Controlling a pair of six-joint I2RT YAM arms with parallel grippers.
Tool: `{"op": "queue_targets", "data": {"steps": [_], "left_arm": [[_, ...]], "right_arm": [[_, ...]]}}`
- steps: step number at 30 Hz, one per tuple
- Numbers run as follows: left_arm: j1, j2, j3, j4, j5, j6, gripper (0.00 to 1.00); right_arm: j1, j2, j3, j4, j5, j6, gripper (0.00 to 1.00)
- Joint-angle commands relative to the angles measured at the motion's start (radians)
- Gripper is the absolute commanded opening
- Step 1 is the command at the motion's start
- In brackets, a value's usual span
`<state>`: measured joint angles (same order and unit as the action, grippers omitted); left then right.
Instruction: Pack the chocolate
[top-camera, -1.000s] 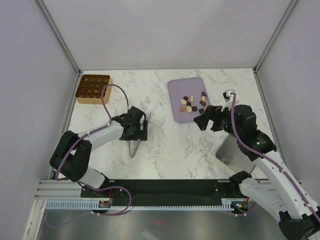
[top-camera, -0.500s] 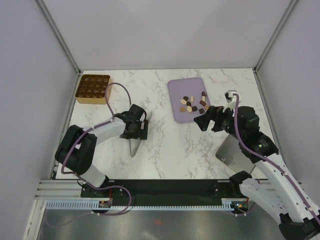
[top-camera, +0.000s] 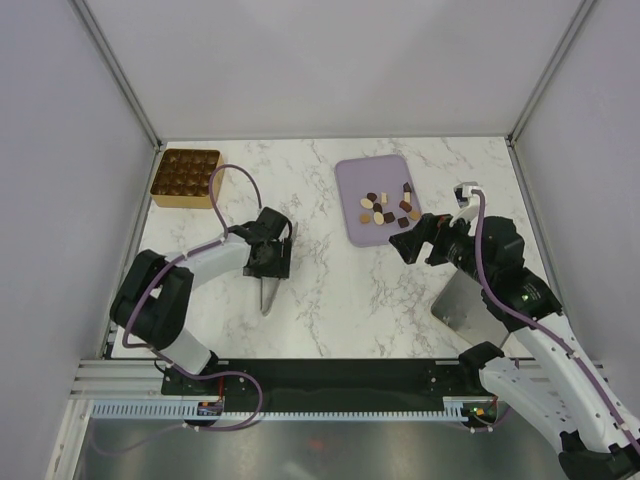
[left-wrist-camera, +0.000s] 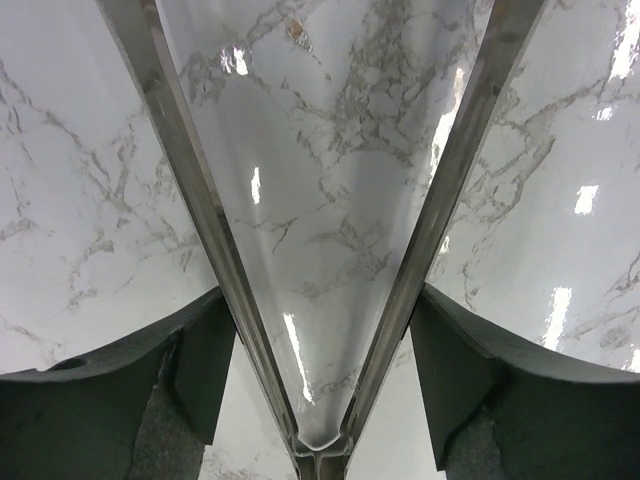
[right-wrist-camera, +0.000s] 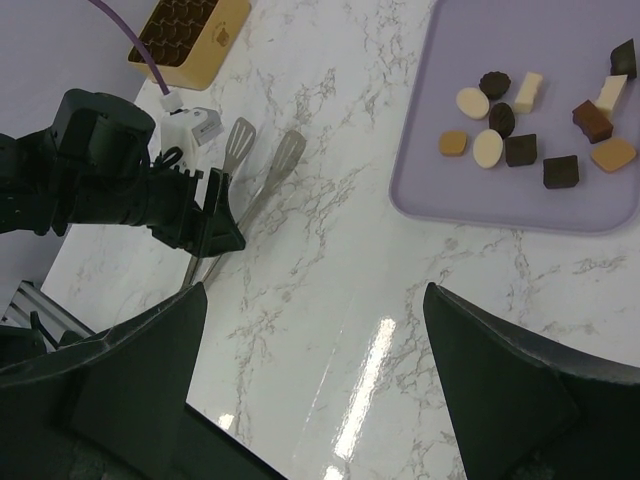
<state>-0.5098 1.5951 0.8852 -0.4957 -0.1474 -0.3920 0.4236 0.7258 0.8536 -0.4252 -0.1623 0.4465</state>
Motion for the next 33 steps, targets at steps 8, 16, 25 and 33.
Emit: {"op": "queue_targets", "data": {"steps": [8, 16, 25, 33], "left_arm": [[-0.012, -0.172, 0.228, -0.222, 0.014, 0.018, 0.67], [-0.055, -0.224, 0.353, -0.346, 0.017, 0.038, 0.60], [-0.131, -0.198, 0.458, -0.372, -0.038, 0.065, 0.54], [-0.259, -0.026, 0.639, -0.368, -0.113, 0.073, 0.51]], "right_arm": [[0.003, -0.002, 0.016, 0.002, -0.010, 0.020, 0.98], [0.003, 0.041, 0.030, -0.063, 0.007, -0.012, 0.98], [0.003, 0.049, 0.068, -0.089, 0.069, -0.019, 0.98], [0.001, 0.032, 0.090, -0.112, 0.147, -0.026, 0.98]]}}
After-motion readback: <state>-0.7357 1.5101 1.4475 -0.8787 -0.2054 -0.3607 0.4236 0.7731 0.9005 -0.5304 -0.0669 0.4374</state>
